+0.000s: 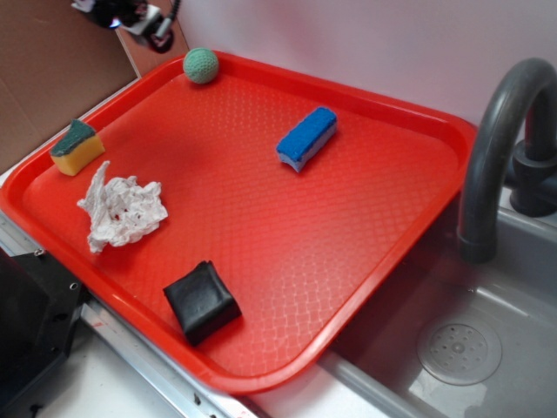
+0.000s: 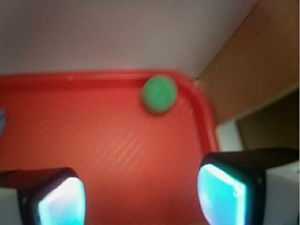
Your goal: Grab the green ball.
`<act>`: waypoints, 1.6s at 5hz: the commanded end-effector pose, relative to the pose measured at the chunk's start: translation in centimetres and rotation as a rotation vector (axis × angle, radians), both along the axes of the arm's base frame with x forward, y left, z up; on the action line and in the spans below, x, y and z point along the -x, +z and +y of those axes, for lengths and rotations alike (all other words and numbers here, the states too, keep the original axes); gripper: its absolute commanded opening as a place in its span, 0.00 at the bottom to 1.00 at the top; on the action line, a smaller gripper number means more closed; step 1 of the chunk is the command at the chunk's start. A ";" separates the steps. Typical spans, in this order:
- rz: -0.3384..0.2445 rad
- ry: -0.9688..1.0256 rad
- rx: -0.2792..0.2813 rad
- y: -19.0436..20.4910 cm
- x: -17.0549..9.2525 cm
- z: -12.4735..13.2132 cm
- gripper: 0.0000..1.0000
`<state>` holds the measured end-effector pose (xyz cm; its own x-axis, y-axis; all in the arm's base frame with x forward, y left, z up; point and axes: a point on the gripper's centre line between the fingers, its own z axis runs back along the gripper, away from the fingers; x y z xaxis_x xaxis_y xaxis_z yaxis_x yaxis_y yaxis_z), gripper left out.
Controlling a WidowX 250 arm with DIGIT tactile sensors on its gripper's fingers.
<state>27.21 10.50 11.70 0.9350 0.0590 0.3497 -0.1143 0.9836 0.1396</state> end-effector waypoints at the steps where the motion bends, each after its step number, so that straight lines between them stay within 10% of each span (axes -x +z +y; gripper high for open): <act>1: -0.017 0.002 -0.033 -1.5 -4.6 2.7 1.00; 5: 0.127 -0.024 -0.004 -7.9 -7.9 4.7 1.00; 6: 0.155 -0.032 0.038 -8.7 -8.0 4.5 0.00; 8: 0.152 -0.065 0.027 -6.6 -7.1 3.3 0.00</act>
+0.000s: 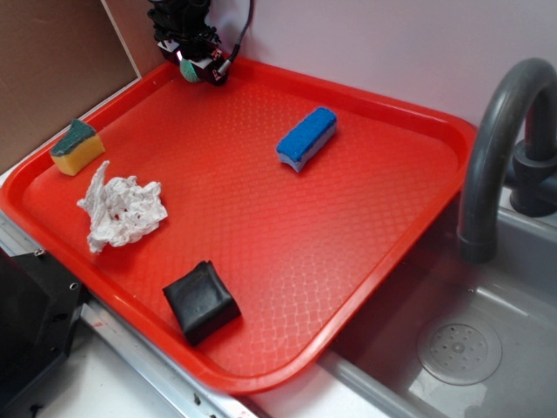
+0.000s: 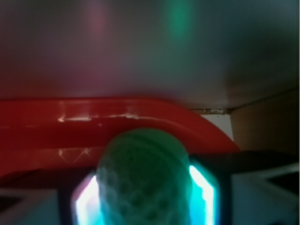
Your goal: Grab the green ball.
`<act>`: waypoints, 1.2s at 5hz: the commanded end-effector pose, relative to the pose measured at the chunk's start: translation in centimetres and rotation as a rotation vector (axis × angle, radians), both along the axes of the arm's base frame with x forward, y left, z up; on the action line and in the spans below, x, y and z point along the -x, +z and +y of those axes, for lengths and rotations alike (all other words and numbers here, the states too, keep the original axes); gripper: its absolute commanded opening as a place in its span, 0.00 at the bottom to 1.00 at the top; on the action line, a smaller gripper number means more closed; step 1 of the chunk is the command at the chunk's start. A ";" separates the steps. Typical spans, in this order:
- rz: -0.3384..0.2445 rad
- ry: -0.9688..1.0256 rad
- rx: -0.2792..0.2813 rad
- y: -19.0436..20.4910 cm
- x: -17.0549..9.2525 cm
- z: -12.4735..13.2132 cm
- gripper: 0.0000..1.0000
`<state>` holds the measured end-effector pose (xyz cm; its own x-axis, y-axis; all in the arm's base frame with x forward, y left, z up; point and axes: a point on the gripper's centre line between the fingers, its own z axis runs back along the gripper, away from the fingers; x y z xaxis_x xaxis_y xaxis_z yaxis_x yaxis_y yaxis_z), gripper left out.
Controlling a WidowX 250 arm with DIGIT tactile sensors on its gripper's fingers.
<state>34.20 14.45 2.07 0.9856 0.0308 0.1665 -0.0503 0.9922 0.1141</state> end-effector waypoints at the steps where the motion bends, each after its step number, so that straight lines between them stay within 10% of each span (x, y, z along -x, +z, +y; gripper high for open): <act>1: -0.063 0.088 0.045 8.1 1.7 -2.2 0.00; 2: -0.093 0.105 0.210 13.2 3.8 -4.1 0.00; 4: -0.011 0.139 0.253 21.7 8.5 -9.5 0.00; 6: 0.026 0.085 0.178 22.6 10.2 -12.7 0.00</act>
